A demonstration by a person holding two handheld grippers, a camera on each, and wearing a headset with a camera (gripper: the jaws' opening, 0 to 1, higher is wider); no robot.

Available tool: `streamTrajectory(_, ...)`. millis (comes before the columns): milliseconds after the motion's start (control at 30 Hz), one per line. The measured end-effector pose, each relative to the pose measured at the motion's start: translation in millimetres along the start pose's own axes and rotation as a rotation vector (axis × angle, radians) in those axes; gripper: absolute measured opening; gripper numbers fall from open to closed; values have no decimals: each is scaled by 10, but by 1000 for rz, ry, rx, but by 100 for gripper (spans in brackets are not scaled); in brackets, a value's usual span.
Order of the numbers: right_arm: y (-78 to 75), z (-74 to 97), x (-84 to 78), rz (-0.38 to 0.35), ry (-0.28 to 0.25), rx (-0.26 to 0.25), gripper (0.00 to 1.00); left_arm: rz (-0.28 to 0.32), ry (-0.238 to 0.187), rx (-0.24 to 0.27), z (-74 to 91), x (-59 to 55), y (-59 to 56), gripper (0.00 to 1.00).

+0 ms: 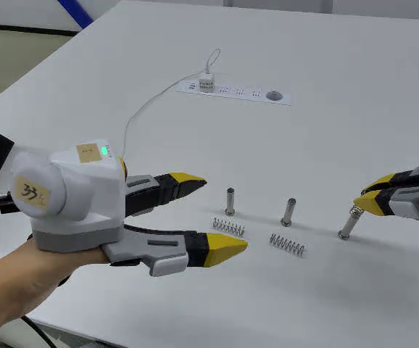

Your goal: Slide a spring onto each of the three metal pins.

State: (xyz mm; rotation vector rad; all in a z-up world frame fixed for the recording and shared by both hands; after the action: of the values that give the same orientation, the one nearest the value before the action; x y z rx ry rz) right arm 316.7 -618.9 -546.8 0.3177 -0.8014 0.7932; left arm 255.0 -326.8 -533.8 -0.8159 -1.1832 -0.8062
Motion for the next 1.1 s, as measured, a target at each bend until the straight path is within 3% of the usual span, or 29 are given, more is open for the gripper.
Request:
streamTrajectory(133,8,-5,-4,19,34,-3,11,5,-5,5,21,-4,5,65)
streamTrajectory(433,-26,-71,-50,6,44,0,11,7,-5,10,39,-4,0,65)
streamTrajectory(800,-30,-296,-222,-45,59,11,11,15,7,16,81,-31,7,64)
streamTrajectory(1100,6,-402,-320,-32,60,21,12,19,11,19,88,-40,30,64)
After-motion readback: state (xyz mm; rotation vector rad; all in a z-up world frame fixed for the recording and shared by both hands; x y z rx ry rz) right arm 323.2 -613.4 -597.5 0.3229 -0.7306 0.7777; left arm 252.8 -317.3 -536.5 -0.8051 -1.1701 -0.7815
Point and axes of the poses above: the centre of the closed fingertips' face, and the gripper's own axes: z roughly backward along the fingers, y roughly to its left, x roughly out of its top, the point moved 9 cm from there along z, roughly backward along the fingers, and after that the axes turned 7 degrees about -y, right-handed, at the moved point
